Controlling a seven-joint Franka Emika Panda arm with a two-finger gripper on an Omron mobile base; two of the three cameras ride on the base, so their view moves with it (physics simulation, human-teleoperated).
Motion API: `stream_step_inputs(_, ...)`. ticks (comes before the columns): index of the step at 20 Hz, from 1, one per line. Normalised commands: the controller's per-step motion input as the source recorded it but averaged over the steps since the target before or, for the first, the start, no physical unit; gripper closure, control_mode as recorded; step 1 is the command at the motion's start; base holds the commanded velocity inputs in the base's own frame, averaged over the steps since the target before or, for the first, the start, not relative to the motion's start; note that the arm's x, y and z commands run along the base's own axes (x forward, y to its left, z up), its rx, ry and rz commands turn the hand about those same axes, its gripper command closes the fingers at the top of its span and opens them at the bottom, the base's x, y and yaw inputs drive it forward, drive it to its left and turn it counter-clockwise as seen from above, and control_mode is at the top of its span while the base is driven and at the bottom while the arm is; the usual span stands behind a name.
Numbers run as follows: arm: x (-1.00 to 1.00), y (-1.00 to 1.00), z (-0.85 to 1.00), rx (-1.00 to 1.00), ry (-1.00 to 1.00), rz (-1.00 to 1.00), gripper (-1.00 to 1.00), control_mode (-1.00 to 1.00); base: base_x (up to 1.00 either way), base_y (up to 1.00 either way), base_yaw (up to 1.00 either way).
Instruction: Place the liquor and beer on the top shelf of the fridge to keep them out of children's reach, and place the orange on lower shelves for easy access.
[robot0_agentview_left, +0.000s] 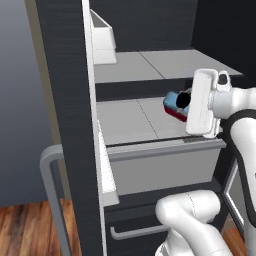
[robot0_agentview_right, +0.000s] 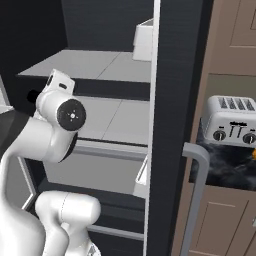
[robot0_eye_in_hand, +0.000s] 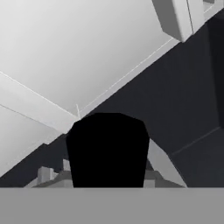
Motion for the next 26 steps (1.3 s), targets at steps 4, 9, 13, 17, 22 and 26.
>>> stream_step_inputs(4,0.0,0.0,0.35,0.36,0.0,-0.12,1.0,-1.0,0.0,0.0,0.0)
stream_step_inputs(9,0.03,-0.01,0.54,0.34,0.0,-0.18,1.0,-1.0,0.0,0.0,0.0)
stream_step_inputs(13,0.11,-0.12,0.51,0.25,0.0,-0.2,1.0,-1.0,0.0,0.0,0.0)
stream_step_inputs(17,0.18,-0.24,0.46,0.2,0.02,-0.19,1.0,-1.0,0.0,0.0,0.0)
stream_step_inputs(22,0.31,-0.29,0.36,0.13,0.11,-0.12,1.0,-1.0,0.0,0.0,0.0)
stream_step_inputs(26,0.44,-0.22,0.28,0.08,0.2,-0.06,1.0,-1.0,0.0,0.0,0.0)
